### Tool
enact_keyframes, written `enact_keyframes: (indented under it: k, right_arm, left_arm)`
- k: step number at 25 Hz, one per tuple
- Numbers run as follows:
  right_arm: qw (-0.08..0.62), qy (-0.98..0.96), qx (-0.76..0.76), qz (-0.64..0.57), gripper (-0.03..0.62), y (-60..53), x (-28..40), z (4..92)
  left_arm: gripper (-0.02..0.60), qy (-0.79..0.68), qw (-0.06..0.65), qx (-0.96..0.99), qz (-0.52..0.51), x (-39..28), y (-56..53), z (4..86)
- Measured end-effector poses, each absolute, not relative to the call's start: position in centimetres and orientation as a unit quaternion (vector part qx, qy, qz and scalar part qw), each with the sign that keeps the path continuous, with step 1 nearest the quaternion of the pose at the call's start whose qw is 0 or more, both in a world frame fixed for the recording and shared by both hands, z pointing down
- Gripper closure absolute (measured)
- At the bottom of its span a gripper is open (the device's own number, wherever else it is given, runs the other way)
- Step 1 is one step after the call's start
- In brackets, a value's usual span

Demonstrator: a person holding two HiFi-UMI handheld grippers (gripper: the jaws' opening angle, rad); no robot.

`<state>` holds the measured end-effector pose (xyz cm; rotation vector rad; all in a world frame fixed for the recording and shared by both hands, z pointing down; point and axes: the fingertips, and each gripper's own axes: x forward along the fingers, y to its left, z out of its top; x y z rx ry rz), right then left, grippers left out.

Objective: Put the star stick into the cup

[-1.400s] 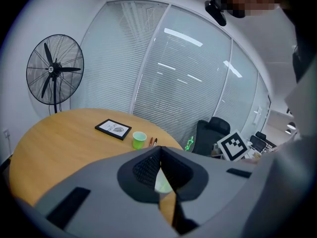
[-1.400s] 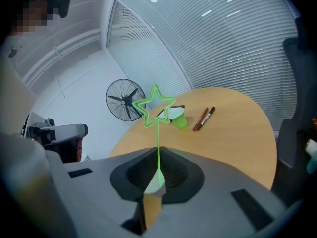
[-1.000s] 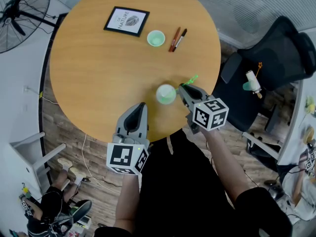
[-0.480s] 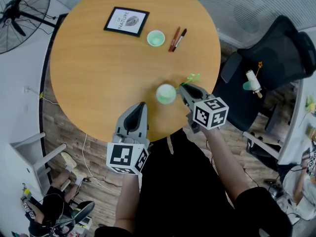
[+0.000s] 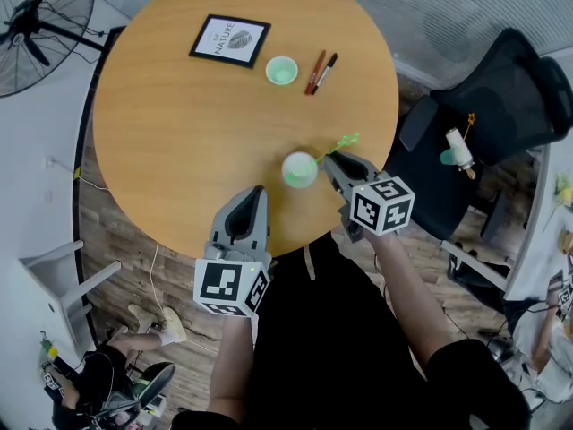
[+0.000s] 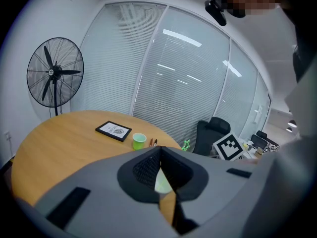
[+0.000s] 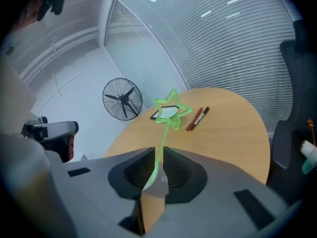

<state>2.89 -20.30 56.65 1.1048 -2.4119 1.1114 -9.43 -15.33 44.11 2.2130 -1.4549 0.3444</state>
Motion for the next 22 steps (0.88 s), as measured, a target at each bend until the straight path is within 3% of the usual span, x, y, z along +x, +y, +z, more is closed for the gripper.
enact_keyframes:
  k: [22]
  right_arm:
    - [0.105,-0.854,0.354,0.366,0.540,-17.7,4.6,53.4]
  left_arm:
    - [0.583,-0.554,0.208,0.796,0.129,-7.0,-11.3,41.9]
